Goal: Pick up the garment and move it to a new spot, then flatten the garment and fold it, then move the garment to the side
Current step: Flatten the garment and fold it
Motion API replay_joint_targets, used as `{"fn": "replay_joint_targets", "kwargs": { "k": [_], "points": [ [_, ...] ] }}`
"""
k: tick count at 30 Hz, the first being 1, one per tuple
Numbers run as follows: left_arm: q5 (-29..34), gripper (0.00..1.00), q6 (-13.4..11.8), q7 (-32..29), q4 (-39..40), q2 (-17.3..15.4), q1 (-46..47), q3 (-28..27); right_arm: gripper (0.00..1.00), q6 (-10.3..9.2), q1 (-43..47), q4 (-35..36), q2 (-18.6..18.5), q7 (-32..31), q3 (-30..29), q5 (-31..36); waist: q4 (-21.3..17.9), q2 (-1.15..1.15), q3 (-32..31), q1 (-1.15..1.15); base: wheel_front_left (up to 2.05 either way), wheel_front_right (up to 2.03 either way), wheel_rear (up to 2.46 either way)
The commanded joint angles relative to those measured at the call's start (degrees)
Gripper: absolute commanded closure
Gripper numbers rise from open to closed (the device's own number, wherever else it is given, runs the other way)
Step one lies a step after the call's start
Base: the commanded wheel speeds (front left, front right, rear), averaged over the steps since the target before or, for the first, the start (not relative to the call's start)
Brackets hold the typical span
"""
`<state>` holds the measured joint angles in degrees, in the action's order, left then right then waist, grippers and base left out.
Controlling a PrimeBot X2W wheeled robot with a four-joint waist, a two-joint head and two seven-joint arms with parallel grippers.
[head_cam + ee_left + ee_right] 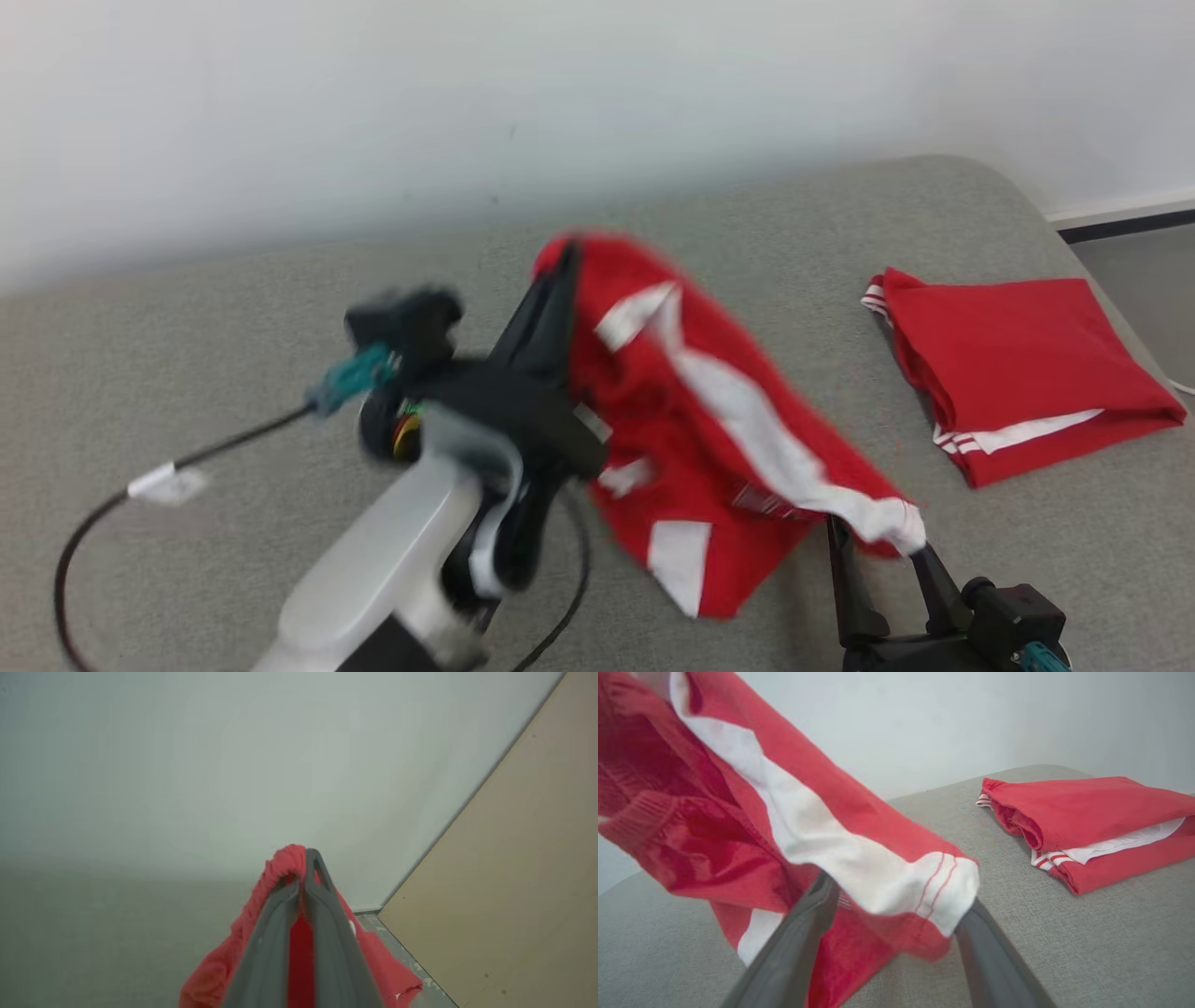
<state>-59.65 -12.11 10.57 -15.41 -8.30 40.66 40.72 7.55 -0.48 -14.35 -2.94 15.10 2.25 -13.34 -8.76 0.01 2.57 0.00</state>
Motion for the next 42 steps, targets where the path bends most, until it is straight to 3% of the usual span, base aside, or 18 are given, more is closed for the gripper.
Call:
{"fn": "replay_joint_targets", "kwargs": {
  "k": [1,8,15,16,18,20,31,42],
  "points": [
    [-0.6,1.00,-0.6,-0.2,-0.5,-0.7,-2.2,-0.3,0.00,-0.14,0.4,0.2,0.1,0.1,0.0,0.2,0.8,-0.01,0.2,0.00,0.00,0.00,0.00],
    [-3.3,1.00,-3.6,0.1,-7.3,-5.4,-10.7,-3.1,0.00,-0.14,-0.4,0.4,0.1,0.1,0.3,0.8,2.9,-0.01,1.0,0.00,0.00,0.00,0.00],
    [-4.4,1.00,-2.4,0.9,-16.5,-5.5,-9.7,-4.8,0.00,-0.14,-1.0,0.2,0.1,0.1,1.3,0.9,3.1,-0.01,1.3,0.00,0.00,0.00,0.00],
    [-4.4,0.79,-2.1,0.9,-17.6,-5.5,-9.3,-4.9,0.00,-0.14,-1.1,0.1,0.1,0.0,1.5,0.9,3.0,-0.01,1.3,0.00,0.00,0.00,0.00],
    [-4.1,0.09,-1.4,1.3,-19.5,-5.4,-8.6,-4.8,0.00,-0.14,-1.2,-0.1,0.1,0.1,1.8,0.9,2.7,-0.01,1.1,0.00,0.00,0.00,0.00],
    [-3.4,0.00,-1.1,1.8,-20.8,-5.8,-8.1,-4.8,0.00,-0.14,-1.1,-0.1,0.1,0.1,1.9,1.0,2.5,-0.01,0.9,0.00,0.00,0.00,0.00],
    [2.5,0.00,-0.6,4.3,-18.7,-9.8,-12.4,-3.4,0.00,-0.14,0.6,0.2,0.1,0.1,0.3,1.7,3.6,-0.01,-0.4,0.00,0.00,0.00,0.00],
    [-2.5,0.00,0.5,3.1,-11.7,-12.6,-21.6,-6.3,0.00,-0.14,1.0,0.5,0.1,0.1,0.2,2.2,6.3,-0.01,-1.1,0.00,0.00,0.00,0.00]
  ]
}}
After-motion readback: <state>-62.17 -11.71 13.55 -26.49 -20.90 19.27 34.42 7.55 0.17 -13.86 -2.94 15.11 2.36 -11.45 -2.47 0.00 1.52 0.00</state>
